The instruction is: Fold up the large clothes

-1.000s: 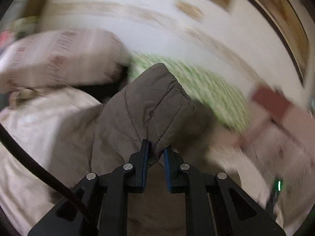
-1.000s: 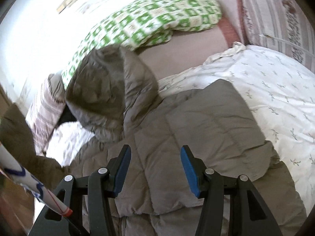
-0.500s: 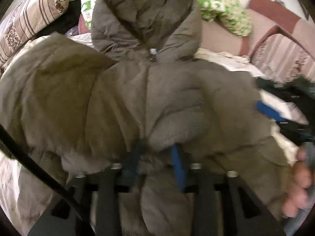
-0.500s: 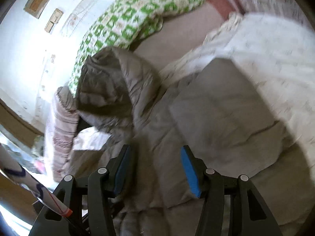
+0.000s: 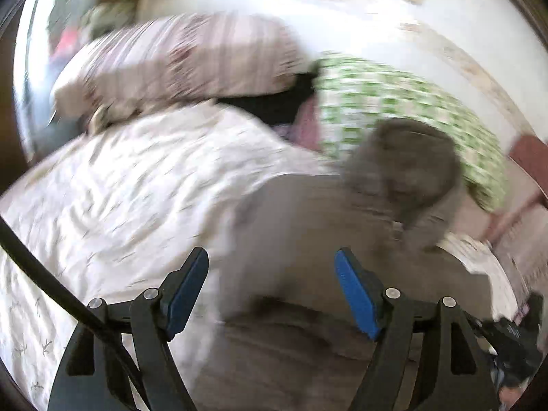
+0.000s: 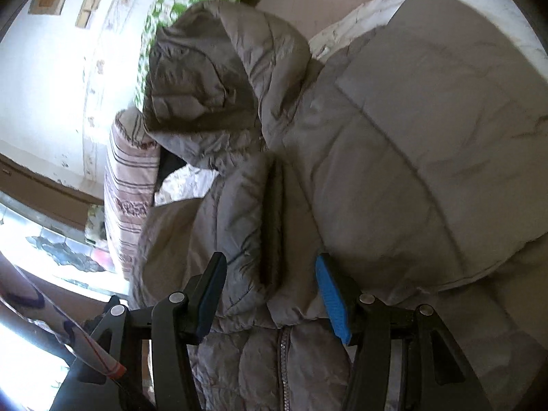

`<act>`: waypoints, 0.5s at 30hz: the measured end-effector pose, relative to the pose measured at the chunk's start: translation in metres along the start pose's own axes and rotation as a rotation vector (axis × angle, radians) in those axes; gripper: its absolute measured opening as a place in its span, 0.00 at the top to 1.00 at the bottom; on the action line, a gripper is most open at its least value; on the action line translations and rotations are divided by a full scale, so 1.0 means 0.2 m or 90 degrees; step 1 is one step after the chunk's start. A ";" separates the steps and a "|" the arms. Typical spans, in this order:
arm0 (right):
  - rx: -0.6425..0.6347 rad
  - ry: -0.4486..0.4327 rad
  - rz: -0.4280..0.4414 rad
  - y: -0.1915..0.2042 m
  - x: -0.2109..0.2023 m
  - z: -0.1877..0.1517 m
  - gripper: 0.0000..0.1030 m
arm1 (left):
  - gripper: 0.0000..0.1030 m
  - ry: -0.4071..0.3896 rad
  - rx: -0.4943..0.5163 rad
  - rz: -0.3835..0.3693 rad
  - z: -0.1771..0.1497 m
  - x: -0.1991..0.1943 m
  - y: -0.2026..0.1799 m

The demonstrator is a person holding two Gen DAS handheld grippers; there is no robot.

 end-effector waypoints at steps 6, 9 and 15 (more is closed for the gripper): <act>-0.035 0.017 0.014 0.05 0.09 -0.05 0.80 | 0.27 0.035 -0.133 -0.061 -0.03 0.16 0.22; -0.039 -0.013 0.004 0.05 0.03 -0.02 0.82 | 0.27 0.047 -0.129 -0.060 0.00 0.24 0.18; -0.116 -0.163 -0.148 0.06 -0.20 0.11 0.83 | 0.27 0.068 -0.055 -0.067 -0.02 0.29 0.01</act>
Point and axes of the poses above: each gripper's, at about its wrist camera, not at the fingertips, and x roughly the way its jaws point, y to its left, z to its top, the point moved 6 cm from there along x, roughly the way its jaws point, and after that the axes turned 15 degrees about x, right-handed, at the moved point
